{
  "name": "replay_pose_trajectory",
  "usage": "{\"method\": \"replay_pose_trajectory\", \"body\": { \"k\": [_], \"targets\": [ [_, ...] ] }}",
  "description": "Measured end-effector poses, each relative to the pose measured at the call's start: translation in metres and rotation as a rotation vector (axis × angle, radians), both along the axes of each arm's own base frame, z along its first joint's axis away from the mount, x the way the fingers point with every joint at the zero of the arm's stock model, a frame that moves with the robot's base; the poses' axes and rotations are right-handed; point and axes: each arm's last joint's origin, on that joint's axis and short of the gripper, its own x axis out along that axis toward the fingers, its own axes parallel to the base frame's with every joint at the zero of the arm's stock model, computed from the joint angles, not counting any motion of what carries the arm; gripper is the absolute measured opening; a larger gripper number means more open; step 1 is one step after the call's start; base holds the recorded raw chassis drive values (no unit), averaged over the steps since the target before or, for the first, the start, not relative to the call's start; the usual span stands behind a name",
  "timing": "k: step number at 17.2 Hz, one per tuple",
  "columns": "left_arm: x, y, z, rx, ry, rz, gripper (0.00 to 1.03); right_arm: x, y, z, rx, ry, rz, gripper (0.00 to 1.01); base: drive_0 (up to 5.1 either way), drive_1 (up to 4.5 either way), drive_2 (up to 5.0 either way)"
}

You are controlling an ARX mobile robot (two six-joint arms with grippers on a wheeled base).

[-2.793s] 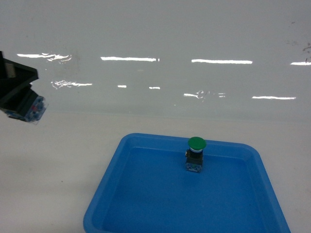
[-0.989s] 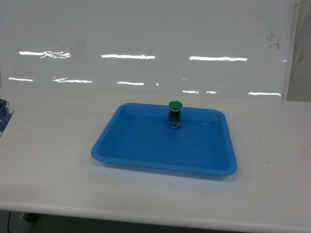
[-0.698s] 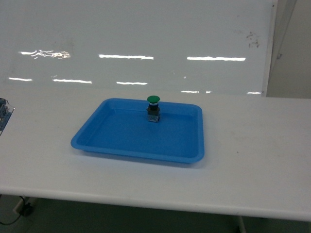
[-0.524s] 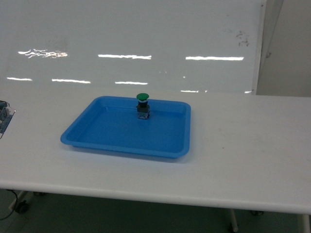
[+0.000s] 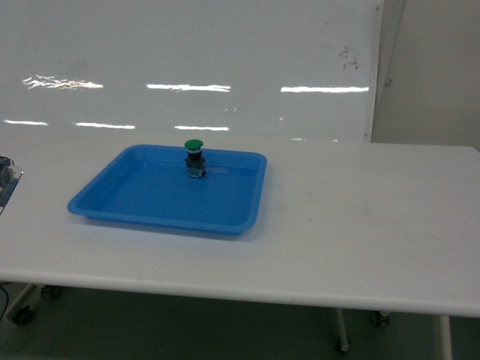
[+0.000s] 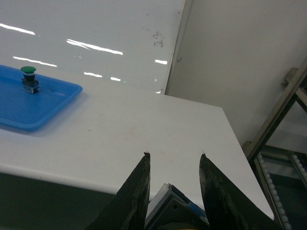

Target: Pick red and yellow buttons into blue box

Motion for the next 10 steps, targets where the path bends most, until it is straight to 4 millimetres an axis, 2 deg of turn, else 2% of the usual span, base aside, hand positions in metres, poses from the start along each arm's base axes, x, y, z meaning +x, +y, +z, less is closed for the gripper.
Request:
{"method": "replay_pose_trajectory", "body": {
  "k": [10],
  "targets": [
    [0.0001, -0.0001, -0.0001, 0.000, 0.000, -0.001, 0.31, 0.0000, 0.0000, 0.0000, 0.000, 0.000, 0.000, 0.29, 4.8, -3.65, -1.0]
  ]
}}
